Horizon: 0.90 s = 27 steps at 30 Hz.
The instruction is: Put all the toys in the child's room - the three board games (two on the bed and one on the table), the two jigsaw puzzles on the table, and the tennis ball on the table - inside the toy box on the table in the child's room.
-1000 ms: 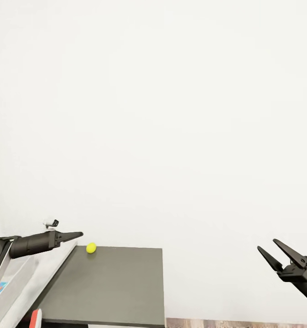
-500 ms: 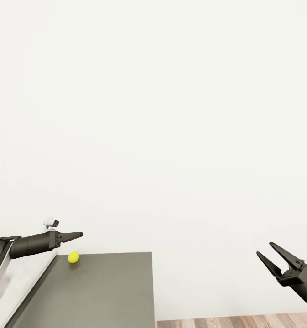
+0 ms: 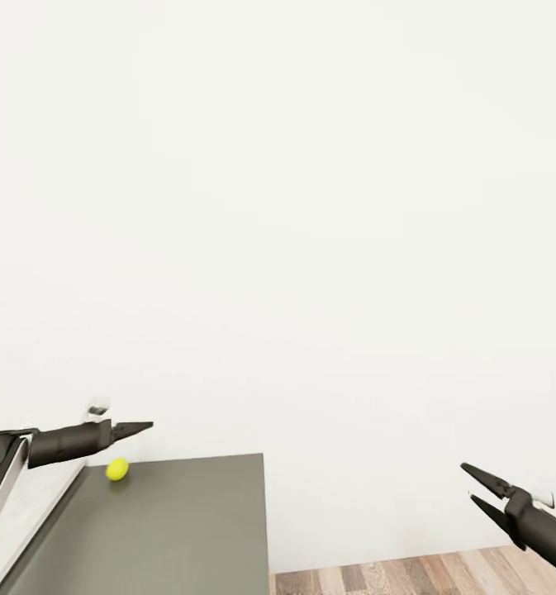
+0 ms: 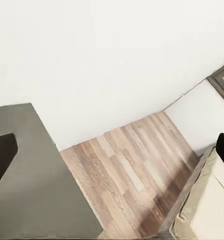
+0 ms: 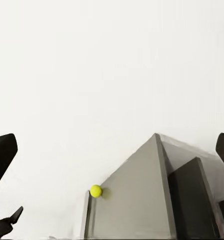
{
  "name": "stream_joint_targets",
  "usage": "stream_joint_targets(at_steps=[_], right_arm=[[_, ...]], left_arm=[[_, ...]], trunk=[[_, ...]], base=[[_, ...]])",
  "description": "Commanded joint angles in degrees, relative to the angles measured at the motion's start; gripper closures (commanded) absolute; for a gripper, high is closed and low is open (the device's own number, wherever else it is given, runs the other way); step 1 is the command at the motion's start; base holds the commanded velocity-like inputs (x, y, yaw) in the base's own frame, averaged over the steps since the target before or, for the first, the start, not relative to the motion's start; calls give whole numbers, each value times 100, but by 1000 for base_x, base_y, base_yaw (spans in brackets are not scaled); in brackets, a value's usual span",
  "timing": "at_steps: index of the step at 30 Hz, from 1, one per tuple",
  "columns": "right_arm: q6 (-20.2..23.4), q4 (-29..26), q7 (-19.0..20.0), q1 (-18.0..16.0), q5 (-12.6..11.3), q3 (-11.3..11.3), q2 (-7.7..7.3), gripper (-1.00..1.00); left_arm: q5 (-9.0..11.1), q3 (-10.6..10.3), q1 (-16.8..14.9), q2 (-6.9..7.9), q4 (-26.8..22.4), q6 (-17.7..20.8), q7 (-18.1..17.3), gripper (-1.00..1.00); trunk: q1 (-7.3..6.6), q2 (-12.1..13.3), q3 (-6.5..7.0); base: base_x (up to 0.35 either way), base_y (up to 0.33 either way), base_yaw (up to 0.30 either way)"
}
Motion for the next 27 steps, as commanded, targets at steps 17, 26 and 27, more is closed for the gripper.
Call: stream_joint_targets(at_steps=[17, 26, 27], right_arm=[[-59, -82, -485, -15, 954, -2, 11, -100], [-77, -726, -1740, -31, 2629, 482, 176, -100], [-71, -740, -1853, -37, 2680, 561, 195, -100]], left_arm=[[15, -51, -1137, -580, 753, 271, 4504, -100], [9, -54, -1164, -785, 789, 55, 5316, -100], [9, -56, -1166, -809, 810, 12, 5389, -100]], trunk=[[2, -4, -28], [2, -4, -28], [2, -4, -28]], base=[[0, 0, -6], [0, 0, 0], [0, 0, 0]])
